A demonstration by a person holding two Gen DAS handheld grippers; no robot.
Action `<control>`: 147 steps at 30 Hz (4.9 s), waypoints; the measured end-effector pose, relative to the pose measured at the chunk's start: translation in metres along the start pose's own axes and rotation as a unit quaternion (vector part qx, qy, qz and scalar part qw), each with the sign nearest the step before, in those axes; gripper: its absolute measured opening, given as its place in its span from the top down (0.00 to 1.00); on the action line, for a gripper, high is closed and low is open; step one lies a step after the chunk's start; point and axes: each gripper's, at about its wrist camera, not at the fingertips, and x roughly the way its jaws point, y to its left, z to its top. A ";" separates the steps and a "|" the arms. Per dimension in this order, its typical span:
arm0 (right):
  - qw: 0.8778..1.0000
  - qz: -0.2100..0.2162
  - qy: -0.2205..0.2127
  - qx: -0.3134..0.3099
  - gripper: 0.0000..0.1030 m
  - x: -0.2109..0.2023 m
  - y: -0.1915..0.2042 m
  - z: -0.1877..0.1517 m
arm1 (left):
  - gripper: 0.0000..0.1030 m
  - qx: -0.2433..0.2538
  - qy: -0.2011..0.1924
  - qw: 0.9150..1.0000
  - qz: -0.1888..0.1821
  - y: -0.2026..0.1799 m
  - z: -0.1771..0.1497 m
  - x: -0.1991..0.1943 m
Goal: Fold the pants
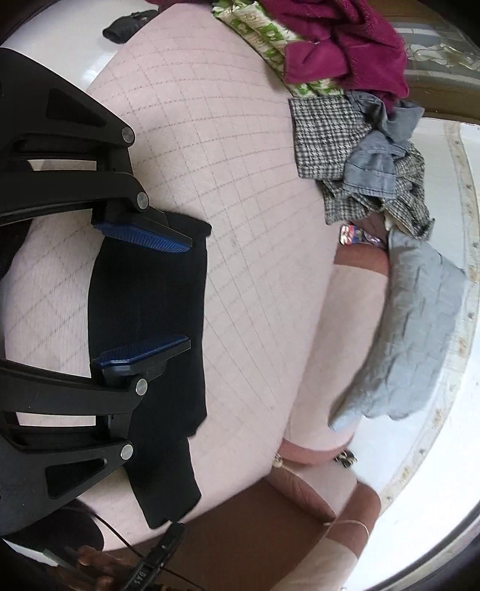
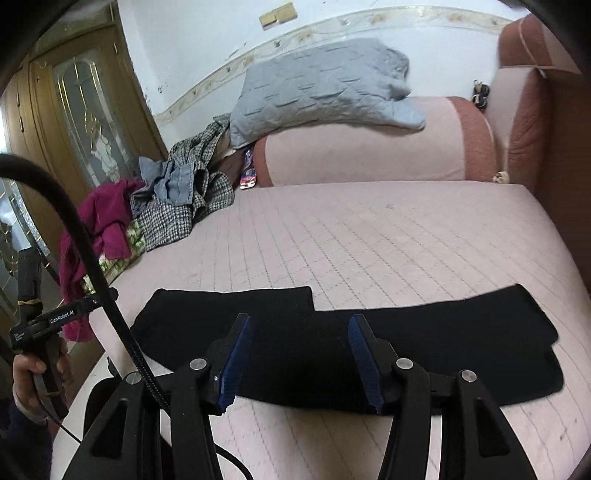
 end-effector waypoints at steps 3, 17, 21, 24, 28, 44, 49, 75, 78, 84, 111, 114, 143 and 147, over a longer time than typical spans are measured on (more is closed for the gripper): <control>0.999 -0.028 -0.018 0.006 0.49 -0.019 -0.013 0.004 | 0.56 0.000 -0.003 1.000 -0.013 -0.004 0.001 -0.003; 0.961 -0.215 0.045 0.166 0.36 -0.020 -0.187 -0.005 | 0.54 0.005 0.048 0.997 -0.056 -0.024 -0.014 0.031; 0.959 -0.175 0.042 0.220 0.41 -0.015 -0.224 -0.011 | 0.54 0.020 0.075 0.994 -0.073 -0.047 -0.020 0.057; 0.956 -0.170 0.069 0.229 0.49 -0.002 -0.233 -0.008 | 0.54 0.032 0.094 0.991 -0.085 -0.069 -0.025 0.077; 0.956 -0.135 0.067 0.251 0.51 -0.007 -0.231 -0.015 | 0.54 0.039 0.103 0.989 -0.101 -0.087 -0.029 0.089; 0.951 -0.108 0.055 0.283 0.96 0.004 -0.239 -0.022 | 0.54 0.027 0.083 0.993 -0.084 -0.074 -0.024 0.076; 0.958 -0.120 0.093 0.242 0.96 -0.015 -0.231 -0.025 | 0.54 -0.008 0.040 0.998 -0.056 -0.036 -0.015 0.054; 0.996 0.021 0.088 -0.010 0.55 0.095 -0.036 0.022 | 0.54 -0.100 0.082 0.991 -0.024 0.074 -0.022 0.066; 0.994 0.034 0.099 0.017 0.55 0.119 -0.038 0.028 | 0.50 -0.085 0.094 0.992 -0.016 0.068 -0.022 0.076; 0.989 0.036 0.141 0.028 0.55 0.174 -0.025 0.033 | 0.49 -0.066 0.101 0.993 0.008 0.060 -0.020 0.091; 0.997 -0.010 0.071 0.032 0.94 0.180 -0.023 0.027 | 0.48 -0.037 0.100 0.992 0.066 0.054 0.001 0.136; 0.998 -0.009 0.058 0.035 0.58 0.148 -0.025 0.021 | 0.49 -0.068 0.092 0.992 0.057 0.059 0.000 0.119; 0.951 -0.098 -0.007 0.294 0.48 -0.015 -0.191 -0.097 | 0.27 0.036 0.103 0.982 -0.154 -0.121 0.018 0.109; 0.943 -0.085 -0.032 0.320 0.48 -0.018 -0.209 -0.096 | 0.27 0.124 0.145 0.954 -0.230 -0.214 0.019 0.155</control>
